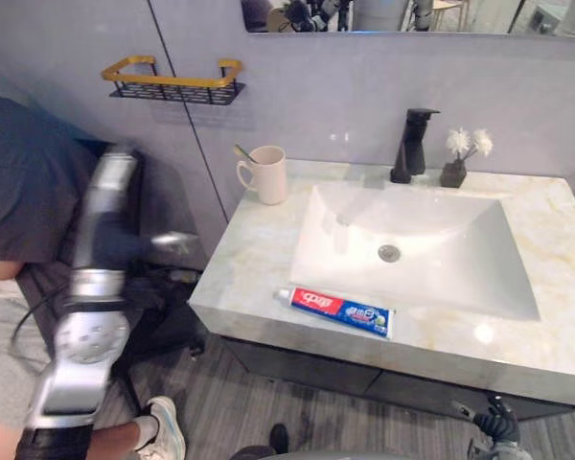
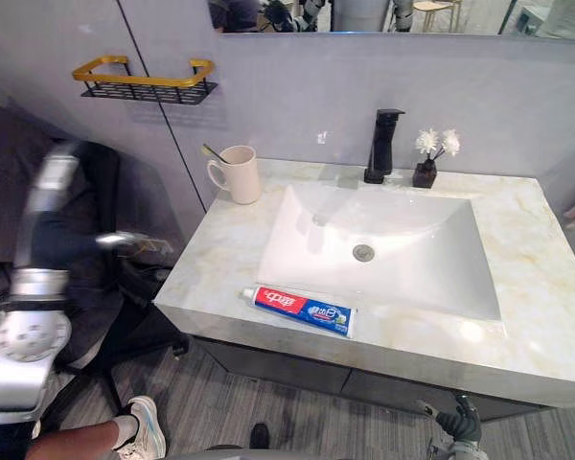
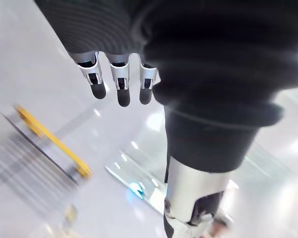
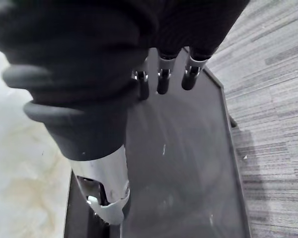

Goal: Organize washtable

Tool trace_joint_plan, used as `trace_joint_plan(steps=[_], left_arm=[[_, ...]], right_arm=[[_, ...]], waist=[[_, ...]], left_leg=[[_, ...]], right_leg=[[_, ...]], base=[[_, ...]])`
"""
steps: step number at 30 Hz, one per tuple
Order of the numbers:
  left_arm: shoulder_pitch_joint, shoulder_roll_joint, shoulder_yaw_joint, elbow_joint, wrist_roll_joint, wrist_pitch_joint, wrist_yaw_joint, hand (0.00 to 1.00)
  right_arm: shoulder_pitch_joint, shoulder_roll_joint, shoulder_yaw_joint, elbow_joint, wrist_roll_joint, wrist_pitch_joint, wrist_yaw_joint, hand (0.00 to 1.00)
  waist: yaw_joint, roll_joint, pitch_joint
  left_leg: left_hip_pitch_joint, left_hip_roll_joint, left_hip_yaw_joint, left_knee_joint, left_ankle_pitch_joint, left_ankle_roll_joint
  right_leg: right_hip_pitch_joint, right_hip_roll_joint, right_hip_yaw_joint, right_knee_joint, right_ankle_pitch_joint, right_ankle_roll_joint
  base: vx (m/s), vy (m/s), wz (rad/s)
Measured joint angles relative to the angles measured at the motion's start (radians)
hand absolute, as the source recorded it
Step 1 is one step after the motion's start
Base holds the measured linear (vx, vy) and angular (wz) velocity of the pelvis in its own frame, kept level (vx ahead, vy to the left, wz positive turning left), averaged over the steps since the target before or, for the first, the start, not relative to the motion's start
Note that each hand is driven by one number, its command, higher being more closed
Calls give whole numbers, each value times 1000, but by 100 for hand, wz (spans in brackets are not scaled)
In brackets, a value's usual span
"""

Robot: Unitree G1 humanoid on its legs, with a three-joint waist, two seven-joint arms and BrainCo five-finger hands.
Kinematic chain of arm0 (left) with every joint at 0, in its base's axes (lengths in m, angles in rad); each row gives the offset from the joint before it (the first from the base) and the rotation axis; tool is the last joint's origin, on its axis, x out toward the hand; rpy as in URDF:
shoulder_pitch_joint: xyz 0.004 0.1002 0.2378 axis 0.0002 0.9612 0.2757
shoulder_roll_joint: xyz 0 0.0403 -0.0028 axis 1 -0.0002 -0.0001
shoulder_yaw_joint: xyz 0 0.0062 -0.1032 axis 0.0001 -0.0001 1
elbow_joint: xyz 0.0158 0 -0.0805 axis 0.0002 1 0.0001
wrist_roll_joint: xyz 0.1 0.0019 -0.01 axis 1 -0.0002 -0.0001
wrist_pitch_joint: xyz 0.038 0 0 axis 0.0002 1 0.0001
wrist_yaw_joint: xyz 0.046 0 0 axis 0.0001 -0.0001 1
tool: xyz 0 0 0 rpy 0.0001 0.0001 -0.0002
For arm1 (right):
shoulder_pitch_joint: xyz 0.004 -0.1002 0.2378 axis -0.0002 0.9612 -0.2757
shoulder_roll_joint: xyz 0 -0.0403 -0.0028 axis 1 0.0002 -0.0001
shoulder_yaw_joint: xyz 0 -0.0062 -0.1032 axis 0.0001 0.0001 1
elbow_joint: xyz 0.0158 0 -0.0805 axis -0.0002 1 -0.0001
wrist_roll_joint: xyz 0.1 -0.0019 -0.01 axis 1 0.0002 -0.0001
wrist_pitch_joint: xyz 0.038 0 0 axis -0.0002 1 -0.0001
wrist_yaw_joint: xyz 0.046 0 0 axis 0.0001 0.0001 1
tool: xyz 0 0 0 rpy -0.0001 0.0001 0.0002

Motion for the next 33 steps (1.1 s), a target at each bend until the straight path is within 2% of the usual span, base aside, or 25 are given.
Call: trace_joint_plan(steps=[3,5,7,9,12,21,33], left_arm=[[-65,0,-95,13,48,-10,-47,0],[-113,0,-153,62,75,-11,-68,0],[-167,1,-230,144,100,-6,-89,0],[-188,1,-271,186,125,-4,-101,0],[-222,1,-321,239,142,-3,-127,0],[-211,53,-406,306,173,0,-206,0],[-82,62,-406,257,163,-8,-244,0]], right_arm=[[-5,-1,29,0,0,-1,16,0],[-8,-2,36,1,0,0,22,0],[-19,-6,60,2,0,7,25,0],[-27,-15,86,1,-2,10,31,0],[-30,-17,105,0,-2,7,31,0],[-46,-22,106,0,-22,2,26,0],[-53,-56,142,9,-67,7,24,0]], waist=[[-20,-1,0],[-19,-1,1],[-31,-6,6],[-45,-10,11],[-47,-14,19],[-51,-25,27],[-52,-14,30]], left_leg=[[4,9,6,0,0,0],[9,16,13,0,-1,-1],[10,23,15,0,-1,-1],[9,26,16,0,-5,-8],[-1,27,21,-1,-6,-9],[-8,25,43,0,-7,-7],[-1,27,43,-1,-7,-7]], right_leg=[[0,7,7,0,-2,-4],[0,12,14,4,-5,-9],[-4,18,16,9,-11,-17],[-7,20,17,10,-13,-18],[-21,21,23,9,-12,-18],[-36,18,46,-1,-9,-15],[-31,17,47,-1,-6,-13]], base=[[-9,-39,-10],[-31,-50,-10],[-43,-35,-4],[-43,-24,-5],[-16,-11,-5],[13,-17,-8],[-26,-6,0]])
